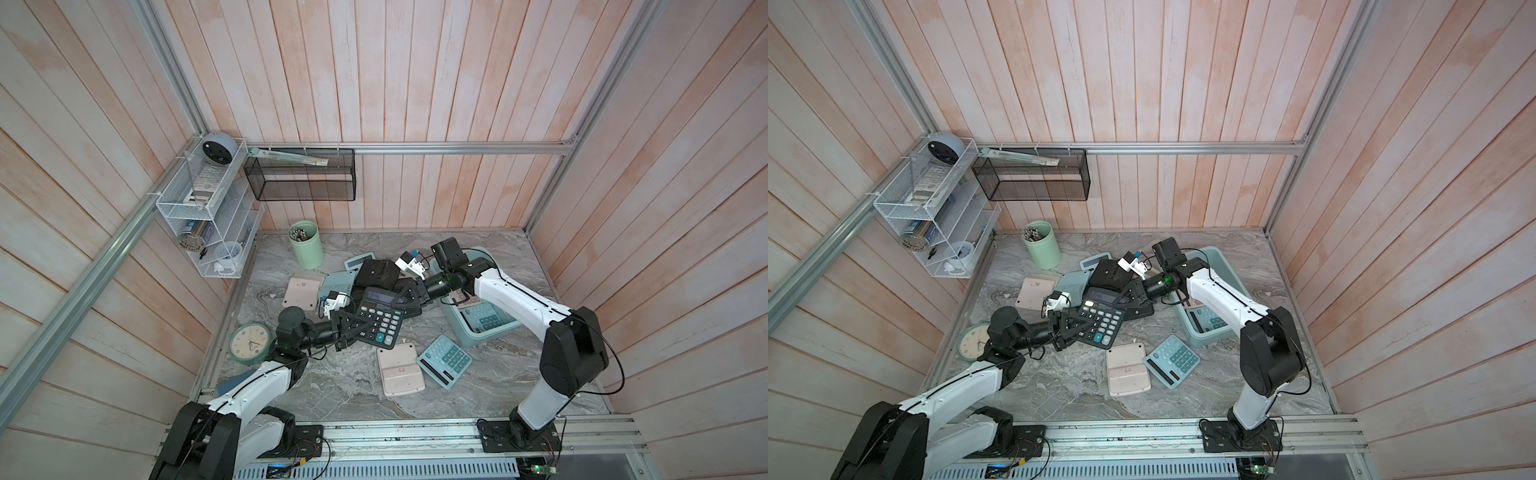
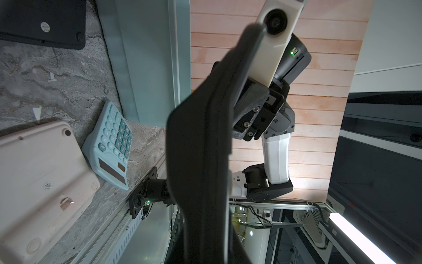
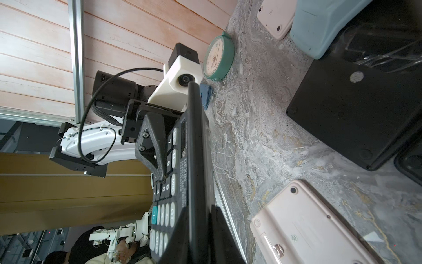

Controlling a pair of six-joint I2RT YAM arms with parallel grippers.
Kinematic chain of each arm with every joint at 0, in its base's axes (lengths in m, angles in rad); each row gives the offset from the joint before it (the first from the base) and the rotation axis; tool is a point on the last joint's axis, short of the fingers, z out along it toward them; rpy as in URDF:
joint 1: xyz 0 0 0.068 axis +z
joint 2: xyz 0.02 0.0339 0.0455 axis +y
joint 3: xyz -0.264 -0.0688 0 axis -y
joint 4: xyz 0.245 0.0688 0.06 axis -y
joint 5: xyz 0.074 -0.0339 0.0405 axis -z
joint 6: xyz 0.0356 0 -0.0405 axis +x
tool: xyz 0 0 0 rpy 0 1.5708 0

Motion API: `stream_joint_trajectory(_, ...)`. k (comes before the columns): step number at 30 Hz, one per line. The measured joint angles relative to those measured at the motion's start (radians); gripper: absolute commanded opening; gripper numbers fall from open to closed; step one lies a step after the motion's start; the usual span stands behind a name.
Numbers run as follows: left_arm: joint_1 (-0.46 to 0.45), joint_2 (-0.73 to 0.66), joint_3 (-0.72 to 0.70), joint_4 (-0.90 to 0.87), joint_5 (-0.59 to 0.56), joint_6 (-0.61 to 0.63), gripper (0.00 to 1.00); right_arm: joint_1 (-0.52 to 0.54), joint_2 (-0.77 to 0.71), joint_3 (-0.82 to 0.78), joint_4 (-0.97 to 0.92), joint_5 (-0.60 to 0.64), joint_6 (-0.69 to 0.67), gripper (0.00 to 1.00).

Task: Put the calculator in the storage box
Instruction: Pick up the calculator at the center of the board.

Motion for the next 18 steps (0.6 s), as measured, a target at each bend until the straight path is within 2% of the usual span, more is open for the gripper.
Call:
stream_joint_trajectory(4,0.000,-0.004,0.000,-0.021,-0.019,0.027,0.37,-0.011,-0.003,-0.001,0.004,0.010,0.021,0.00)
stream_joint_trajectory(8,0.000,-0.047,0.001,-0.117,-0.050,0.087,0.59,-0.050,-0.048,-0.029,0.035,0.022,0.059,0.00)
stream_joint_trajectory(11,0.005,-0.115,0.023,-0.286,-0.087,0.178,0.79,-0.093,-0.108,-0.066,0.060,0.036,0.090,0.00)
stream_joint_trajectory(14,0.009,-0.199,0.093,-0.535,-0.170,0.321,0.99,-0.153,-0.172,-0.102,0.091,0.049,0.129,0.00)
stream_joint_trajectory(18,0.011,-0.277,0.163,-0.767,-0.288,0.467,1.00,-0.269,-0.268,-0.149,0.106,0.112,0.164,0.00)
